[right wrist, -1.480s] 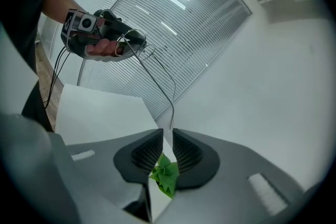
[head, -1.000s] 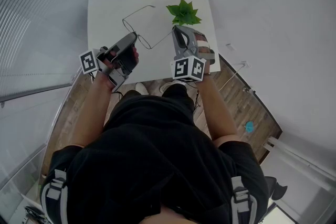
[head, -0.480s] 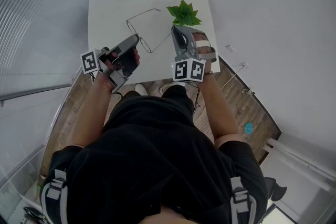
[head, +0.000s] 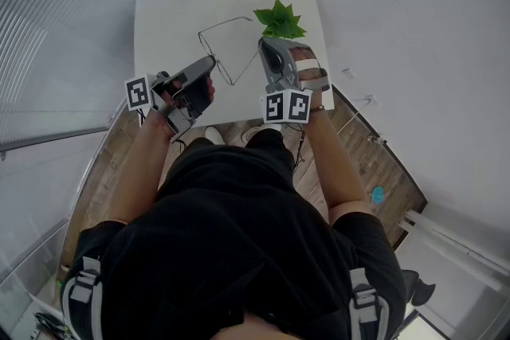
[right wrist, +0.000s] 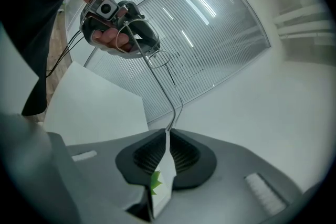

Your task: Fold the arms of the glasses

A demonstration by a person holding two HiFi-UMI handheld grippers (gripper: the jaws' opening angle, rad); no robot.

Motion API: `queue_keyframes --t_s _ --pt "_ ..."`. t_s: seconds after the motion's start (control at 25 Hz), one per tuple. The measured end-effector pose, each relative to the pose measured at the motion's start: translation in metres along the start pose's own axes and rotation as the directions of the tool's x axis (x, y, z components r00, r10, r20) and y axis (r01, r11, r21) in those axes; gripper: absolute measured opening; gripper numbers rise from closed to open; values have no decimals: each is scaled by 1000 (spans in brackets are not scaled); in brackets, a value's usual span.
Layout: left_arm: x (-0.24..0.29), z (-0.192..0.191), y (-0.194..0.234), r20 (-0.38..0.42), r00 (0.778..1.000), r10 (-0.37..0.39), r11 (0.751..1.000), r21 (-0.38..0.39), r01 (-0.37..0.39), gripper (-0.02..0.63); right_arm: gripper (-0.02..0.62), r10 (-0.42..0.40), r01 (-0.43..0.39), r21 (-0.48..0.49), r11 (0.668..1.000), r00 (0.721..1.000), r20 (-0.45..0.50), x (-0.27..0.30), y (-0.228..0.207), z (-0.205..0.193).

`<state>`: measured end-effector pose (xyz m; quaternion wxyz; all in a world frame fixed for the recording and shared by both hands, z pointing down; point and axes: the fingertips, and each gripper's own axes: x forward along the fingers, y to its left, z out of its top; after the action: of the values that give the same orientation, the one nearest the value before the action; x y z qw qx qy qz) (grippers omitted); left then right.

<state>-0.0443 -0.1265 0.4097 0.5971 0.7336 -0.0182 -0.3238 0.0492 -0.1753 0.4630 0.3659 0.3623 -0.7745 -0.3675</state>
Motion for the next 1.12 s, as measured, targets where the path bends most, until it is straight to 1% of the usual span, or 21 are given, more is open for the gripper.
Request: queue_keyframes --t_s 0.28,1.12 --pt "3 -6 3 -35 999 3 1000 -12 -3 9 34 4 -2 -49 999 1000 29 3 -1 8" --pt "9 -24 6 -91 996 9 1000 -16 -11 9 35 42 -33 -129 991 997 71 8 7 26"
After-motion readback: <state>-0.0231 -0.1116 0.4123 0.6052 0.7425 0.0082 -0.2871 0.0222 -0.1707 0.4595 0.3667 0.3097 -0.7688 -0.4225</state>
